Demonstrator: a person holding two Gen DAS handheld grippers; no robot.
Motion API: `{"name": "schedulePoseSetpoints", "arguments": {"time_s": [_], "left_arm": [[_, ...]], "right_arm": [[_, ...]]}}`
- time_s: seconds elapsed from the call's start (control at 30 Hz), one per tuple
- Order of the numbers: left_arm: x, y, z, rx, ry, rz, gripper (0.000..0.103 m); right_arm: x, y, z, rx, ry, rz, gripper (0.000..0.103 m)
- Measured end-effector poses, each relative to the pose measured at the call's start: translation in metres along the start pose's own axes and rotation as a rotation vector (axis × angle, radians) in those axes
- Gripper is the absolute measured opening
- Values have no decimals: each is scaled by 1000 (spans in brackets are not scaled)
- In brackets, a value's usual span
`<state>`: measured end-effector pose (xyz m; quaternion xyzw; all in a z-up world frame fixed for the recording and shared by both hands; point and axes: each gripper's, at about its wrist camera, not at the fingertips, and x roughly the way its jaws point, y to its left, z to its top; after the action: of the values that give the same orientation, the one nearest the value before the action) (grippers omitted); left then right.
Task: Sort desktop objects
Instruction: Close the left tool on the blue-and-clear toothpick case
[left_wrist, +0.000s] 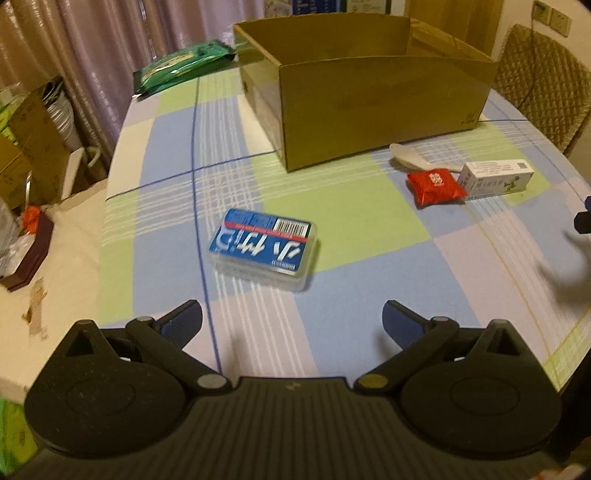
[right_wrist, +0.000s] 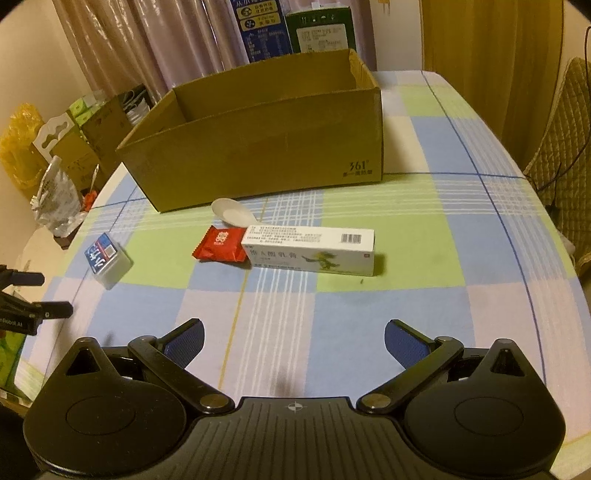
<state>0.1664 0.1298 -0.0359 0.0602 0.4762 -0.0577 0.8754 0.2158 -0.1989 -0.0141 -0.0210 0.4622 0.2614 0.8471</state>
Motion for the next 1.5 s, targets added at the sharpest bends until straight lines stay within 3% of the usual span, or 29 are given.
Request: {"name": "schedulePoseSetpoints", "arguments": {"time_s": [0.3, 0.6, 0.87, 0.93, 1.07, 1.43, 1.5], "left_arm": [[38, 10, 10, 169, -25, -19, 102], [60, 27, 22, 219, -59, -83, 101], [75, 27, 24, 247, -48, -100, 88], [75, 26, 25, 230, -45, -82, 83], [69, 14, 27, 127, -36, -68, 83], [55, -58, 35, -47, -97, -85, 83], [56, -68, 34, -36, -104, -68, 83]], "right_arm": [[24, 11, -7, -64, 19, -13, 101], [48, 6, -10, -34, 30, -44, 101], [61, 7, -12, -40, 45, -61, 101], [62, 6, -12, -40, 47, -63, 101], [60, 6, -12, -34, 37, -64, 101], [50, -7, -5, 5, -17, -82, 101], [50, -11, -2, 2, -18, -82, 101]]}}
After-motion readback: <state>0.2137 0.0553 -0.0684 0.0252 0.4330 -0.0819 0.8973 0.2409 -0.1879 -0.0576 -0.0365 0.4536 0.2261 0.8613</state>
